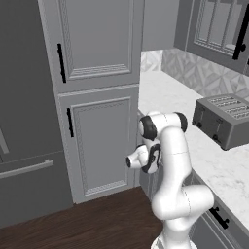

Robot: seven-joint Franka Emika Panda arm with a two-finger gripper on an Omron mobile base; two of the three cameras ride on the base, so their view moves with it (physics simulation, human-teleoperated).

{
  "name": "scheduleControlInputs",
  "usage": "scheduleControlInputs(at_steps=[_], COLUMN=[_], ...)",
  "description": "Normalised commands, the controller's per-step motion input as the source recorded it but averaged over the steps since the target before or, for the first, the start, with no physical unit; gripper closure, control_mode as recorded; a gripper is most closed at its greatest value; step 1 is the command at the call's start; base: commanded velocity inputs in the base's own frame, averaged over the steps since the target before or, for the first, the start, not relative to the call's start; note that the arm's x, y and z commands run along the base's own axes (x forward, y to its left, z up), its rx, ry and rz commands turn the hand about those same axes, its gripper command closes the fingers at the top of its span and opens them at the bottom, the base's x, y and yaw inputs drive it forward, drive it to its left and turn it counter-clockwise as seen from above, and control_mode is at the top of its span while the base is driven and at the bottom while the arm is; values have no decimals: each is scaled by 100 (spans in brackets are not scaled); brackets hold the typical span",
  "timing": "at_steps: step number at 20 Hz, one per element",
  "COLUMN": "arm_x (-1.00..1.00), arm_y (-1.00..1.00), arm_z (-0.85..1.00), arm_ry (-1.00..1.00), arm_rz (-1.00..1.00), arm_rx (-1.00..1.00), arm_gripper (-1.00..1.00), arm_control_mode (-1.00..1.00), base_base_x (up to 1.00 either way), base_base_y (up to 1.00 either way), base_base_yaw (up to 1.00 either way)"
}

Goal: Take a straw from the drawer in front and place it inside the glass cup on the dining counter.

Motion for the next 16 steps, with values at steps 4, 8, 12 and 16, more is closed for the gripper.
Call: scheduleControlInputs(at_steps=[4, 8, 12, 16], arm_x=[0, 0, 6, 23], arm_y=[-10, -12, -38, -64], arm_z=[2, 6, 0, -3], arm_ry=[-15, -10, 0, 0], arm_rz=[0, 0, 0, 0], arm_rx=[0, 0, 0, 0], arm_gripper=[-100, -100, -100, -100], arm_control_mode=[-100, -100, -100, -100], base_base_x=[0, 0, 0, 0], base_base_y=[0, 0, 0, 0], base_base_yaw=[0, 0, 0, 0])
